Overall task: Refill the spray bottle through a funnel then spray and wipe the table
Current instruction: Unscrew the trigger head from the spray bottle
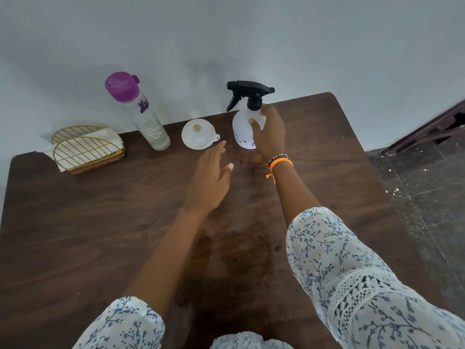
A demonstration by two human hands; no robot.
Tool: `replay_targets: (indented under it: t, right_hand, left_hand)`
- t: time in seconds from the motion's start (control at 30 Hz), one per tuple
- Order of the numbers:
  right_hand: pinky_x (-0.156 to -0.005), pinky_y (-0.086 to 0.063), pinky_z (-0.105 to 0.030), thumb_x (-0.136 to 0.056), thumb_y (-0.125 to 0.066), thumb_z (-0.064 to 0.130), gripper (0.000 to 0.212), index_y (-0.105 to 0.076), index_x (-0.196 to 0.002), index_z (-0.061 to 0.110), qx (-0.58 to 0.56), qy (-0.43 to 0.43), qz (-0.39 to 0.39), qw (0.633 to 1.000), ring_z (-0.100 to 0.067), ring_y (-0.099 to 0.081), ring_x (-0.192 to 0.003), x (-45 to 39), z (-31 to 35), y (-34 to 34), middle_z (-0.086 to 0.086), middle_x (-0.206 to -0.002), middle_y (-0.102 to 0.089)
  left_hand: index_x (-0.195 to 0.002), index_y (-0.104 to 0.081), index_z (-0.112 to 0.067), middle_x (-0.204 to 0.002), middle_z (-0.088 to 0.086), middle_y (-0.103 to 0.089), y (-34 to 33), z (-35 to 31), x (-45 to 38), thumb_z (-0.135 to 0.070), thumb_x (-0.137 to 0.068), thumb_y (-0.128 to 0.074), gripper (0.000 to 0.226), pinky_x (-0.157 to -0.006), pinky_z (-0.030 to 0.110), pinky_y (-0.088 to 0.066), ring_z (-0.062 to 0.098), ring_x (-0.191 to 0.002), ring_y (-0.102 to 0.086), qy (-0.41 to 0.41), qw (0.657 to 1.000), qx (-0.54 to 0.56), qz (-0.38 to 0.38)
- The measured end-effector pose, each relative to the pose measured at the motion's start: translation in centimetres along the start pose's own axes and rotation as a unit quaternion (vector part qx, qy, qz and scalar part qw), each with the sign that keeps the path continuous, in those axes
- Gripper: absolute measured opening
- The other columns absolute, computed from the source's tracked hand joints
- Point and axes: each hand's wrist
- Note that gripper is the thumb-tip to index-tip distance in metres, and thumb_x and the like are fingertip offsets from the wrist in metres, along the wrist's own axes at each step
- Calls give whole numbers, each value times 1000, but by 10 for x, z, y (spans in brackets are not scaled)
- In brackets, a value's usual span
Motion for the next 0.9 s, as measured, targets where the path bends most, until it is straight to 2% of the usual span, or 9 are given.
replay_targets:
  t: [0.2, 0.37, 0.63, 0.7, 0.8, 0.9]
  right_hand:
    - [-78, -37, -21, -85, -61, 14, 31, -55, -114, 6, -28, 51, -2, 998, -19, -54, -102, 56, 15, 10, -8, -111, -59]
    - [-75, -36, -21, -84, -62, 15, 28, -55, -109, 4, -51, 94, 22, 994, -15, -52, -94, 112, 32, 17, -8, -106, -59]
    - [-75, -37, -20, -84, -60, 18, 23, -56, -103, 6, -68, 137, 100, 983, -17, -55, -91, 206, 43, 9, -7, -103, -61]
    - [-74, -37, -19, -84, -61, 18, 22, -56, -103, 7, -74, 129, 117, 982, -15, -55, -90, 221, 42, 7, -6, -102, -62]
    - [-75, -36, -19, -85, -63, 17, 23, -57, -106, 8, -58, 132, 149, 978, -13, -54, -92, 238, 40, 4, -5, -104, -62]
    - [-77, -39, -23, -85, -63, 20, 25, -57, -107, 9, -46, 126, 174, 976, -14, -55, -94, 249, 37, 2, -4, -105, -63]
  left_hand:
    - [-139, -37, -18, -141, -1, -44, 14, -11, 29, -27, -95, -46, 46, -106, 25, -27, 13, -130, -36, 25, 999, 13, -41]
    - [-134, -43, -15, -138, 2, -46, 30, -10, 75, -24, -97, -44, 39, -108, 29, -29, 16, -129, -37, 26, 998, 2, -60]
    - [-138, -39, -16, -141, 0, -39, 43, 1, 169, -18, -98, -40, 40, -101, 14, -23, 9, -129, -34, 38, 996, 37, -71]
    - [-141, -35, -13, -145, 3, -37, 40, 7, 181, -16, -98, -40, 44, -107, 17, -22, 13, -134, -32, 46, 996, 39, -71]
    - [-145, -28, -13, -151, 4, -30, 35, 18, 196, -18, -99, -38, 48, -115, 30, -21, 15, -140, -25, 66, 996, 28, -56]
    - [-147, -22, -14, -155, 2, -23, 31, 29, 206, -19, -99, -36, 50, -118, 33, -15, 16, -144, -15, 73, 997, 7, -38]
Point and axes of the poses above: each hand's wrist, its own x-axis away from the middle knuckle, its own y-axis out of the back of the hand, z = x × y
